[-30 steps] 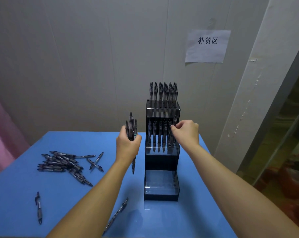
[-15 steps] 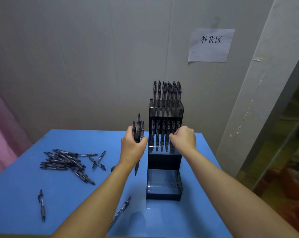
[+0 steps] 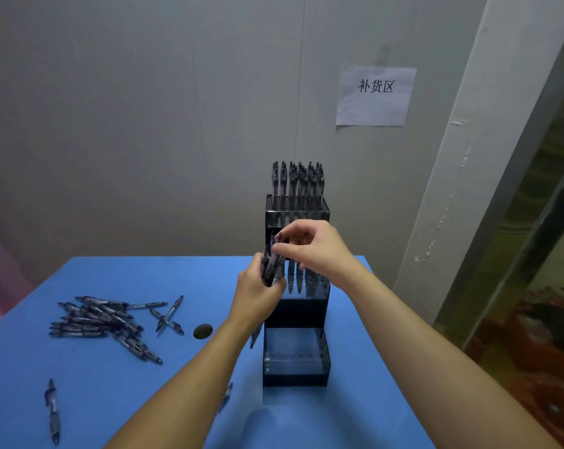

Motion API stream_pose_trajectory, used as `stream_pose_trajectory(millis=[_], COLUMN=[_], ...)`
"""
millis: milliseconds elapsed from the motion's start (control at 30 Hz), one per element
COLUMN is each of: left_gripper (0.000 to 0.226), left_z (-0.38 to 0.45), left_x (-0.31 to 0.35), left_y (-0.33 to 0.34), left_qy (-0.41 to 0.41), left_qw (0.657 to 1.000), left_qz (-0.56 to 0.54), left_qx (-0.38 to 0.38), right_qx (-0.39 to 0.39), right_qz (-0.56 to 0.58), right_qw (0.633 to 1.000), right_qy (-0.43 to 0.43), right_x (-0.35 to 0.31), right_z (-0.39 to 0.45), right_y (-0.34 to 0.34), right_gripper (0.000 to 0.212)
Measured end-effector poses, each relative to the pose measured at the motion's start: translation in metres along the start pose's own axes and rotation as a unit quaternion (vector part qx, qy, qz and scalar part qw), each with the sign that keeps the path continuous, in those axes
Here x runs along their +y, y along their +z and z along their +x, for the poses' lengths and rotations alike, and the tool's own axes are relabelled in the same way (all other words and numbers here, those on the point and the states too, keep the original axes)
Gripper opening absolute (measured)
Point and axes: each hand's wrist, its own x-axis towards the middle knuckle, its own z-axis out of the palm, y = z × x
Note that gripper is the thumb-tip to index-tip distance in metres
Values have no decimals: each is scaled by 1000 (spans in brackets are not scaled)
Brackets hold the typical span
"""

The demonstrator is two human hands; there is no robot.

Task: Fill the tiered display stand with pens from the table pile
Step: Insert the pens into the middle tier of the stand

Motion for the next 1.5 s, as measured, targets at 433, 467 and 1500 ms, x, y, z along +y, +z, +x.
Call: stream_pose_trajectory(millis=[433,467,1500], left_gripper=[16,17,13], left_z=[3,4,9], left_x=[7,6,-11], left_y=[8,7,-4], left_qy=[17,16,5], left_qw=[999,999,999], left_qz=[22,26,12], left_qx=[-37,-37,39], right_qx=[48,64,198], right_qz=[22,64,-158], right_qw=[996,994,962], right_qy=[67,66,103], right_x=[6,5,43], right_z=[-8,-7,21], right_y=[-9,-11,-29], right_gripper=[10,9,18])
